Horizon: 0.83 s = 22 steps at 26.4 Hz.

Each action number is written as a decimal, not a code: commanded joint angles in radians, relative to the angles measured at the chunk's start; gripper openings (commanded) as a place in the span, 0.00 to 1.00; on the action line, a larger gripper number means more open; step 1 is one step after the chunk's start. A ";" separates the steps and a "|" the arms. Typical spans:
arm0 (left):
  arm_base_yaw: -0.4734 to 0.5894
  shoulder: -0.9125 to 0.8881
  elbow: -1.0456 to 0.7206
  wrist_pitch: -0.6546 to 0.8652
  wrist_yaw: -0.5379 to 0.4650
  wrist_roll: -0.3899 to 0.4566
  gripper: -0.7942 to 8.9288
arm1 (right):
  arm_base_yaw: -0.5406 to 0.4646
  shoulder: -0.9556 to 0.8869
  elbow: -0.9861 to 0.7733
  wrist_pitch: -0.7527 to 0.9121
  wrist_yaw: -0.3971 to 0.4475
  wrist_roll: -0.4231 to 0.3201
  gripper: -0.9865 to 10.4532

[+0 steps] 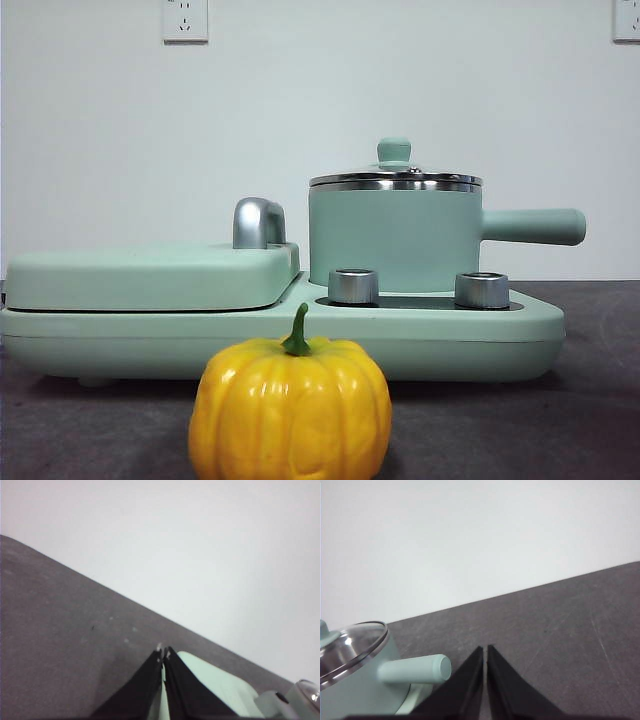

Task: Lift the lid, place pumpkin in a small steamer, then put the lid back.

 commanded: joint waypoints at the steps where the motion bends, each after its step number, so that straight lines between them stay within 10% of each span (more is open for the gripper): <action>1: 0.002 0.001 0.042 0.002 0.003 0.031 0.09 | 0.000 0.000 0.048 -0.032 0.001 0.014 0.10; 22: 0.002 0.318 0.456 -0.385 0.003 0.198 0.09 | 0.000 0.193 0.337 -0.327 -0.023 -0.093 0.10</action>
